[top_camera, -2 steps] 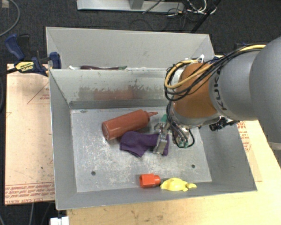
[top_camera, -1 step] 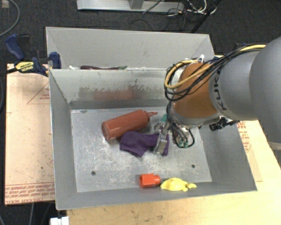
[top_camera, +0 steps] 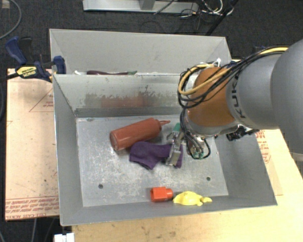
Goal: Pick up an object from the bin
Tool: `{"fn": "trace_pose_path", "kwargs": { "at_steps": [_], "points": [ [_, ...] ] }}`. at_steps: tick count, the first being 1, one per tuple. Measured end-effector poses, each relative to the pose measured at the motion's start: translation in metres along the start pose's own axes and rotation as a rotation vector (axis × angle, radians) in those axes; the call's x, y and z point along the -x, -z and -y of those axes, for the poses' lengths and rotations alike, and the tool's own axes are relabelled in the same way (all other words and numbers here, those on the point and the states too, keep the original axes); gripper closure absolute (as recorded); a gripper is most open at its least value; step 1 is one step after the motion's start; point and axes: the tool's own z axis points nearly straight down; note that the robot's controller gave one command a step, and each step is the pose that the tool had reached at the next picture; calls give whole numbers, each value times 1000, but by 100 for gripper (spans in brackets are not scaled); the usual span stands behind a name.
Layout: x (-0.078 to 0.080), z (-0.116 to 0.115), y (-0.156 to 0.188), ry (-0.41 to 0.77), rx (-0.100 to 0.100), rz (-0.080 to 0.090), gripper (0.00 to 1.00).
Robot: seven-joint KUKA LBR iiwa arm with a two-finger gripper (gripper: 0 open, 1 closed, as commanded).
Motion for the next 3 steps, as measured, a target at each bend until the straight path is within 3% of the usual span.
{"fn": "trace_pose_path", "kwargs": {
  "at_steps": [1, 3],
  "points": [
    [-2, 0, 21, 0, -1, -8, 100],
    [-1, 0, 67, 1, 0, -1, 100]
  ]
}}
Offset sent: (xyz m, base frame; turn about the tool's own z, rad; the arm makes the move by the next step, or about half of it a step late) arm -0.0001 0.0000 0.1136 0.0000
